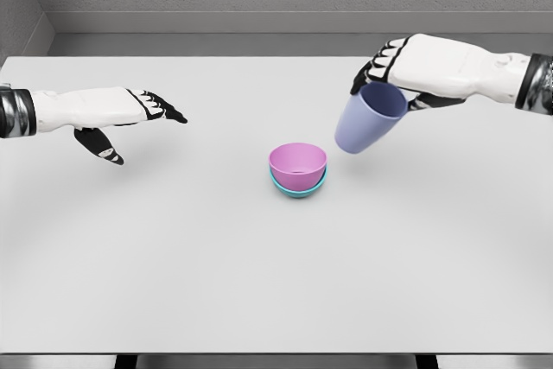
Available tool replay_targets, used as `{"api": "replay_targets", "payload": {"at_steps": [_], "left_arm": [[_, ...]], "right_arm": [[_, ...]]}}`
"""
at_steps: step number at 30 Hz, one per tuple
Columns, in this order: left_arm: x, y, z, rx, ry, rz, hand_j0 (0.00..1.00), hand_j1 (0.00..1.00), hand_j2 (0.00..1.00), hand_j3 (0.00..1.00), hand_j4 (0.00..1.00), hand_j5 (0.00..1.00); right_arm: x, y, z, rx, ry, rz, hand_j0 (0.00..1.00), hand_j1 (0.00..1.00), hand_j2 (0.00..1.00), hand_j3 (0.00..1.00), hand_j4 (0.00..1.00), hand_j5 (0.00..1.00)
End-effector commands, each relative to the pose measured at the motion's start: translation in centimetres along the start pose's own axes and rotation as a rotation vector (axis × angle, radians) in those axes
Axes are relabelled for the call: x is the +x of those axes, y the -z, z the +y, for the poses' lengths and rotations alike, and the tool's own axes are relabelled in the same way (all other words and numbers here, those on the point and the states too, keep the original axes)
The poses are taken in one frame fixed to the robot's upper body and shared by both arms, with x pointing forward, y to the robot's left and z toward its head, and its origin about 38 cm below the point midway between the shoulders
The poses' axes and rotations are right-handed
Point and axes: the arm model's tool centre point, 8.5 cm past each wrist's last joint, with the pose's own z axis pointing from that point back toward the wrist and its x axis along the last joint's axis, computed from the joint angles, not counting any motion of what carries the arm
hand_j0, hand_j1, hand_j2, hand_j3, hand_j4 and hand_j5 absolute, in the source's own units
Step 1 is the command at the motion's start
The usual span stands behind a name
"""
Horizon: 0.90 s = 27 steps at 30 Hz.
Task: Stacking bowl and cup with both arms
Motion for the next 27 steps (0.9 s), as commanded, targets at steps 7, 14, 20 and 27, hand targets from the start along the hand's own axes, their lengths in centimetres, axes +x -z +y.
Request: {"api": "replay_targets", "payload": {"at_steps": [7, 14, 20, 27], "left_arm": [[0.0, 0.0, 0.1, 0.005, -0.005, 0.000, 1.00, 1.00, 1.00, 1.00, 1.00, 1.00], [0.0, -0.1, 0.1, 0.004, -0.005, 0.002, 1.00, 1.00, 1.00, 1.00, 1.00, 1.00], [-0.1, -0.1, 0.1, 0.005, -0.005, 0.002, 1.00, 1.00, 1.00, 1.00, 1.00, 1.00], [-0.1, -0.1, 0.1, 0.005, -0.005, 0.002, 1.00, 1.00, 1.00, 1.00, 1.00, 1.00]], "right_arm": [[0.3, 0.8, -0.7, -0.023, -0.002, -0.018, 0.67, 0.67, 0.67, 0.67, 0.67, 0.67], [0.7, 1.5, -1.2, -0.043, -0.007, -0.035, 0.67, 0.67, 0.67, 0.67, 0.67, 0.67], [1.2, 2.3, -1.3, -0.044, -0.009, -0.057, 0.67, 0.67, 0.67, 0.67, 0.67, 0.67], [1.7, 3.0, -2.0, -0.059, -0.020, -0.077, 0.67, 0.67, 0.67, 0.67, 0.67, 0.67]]}}
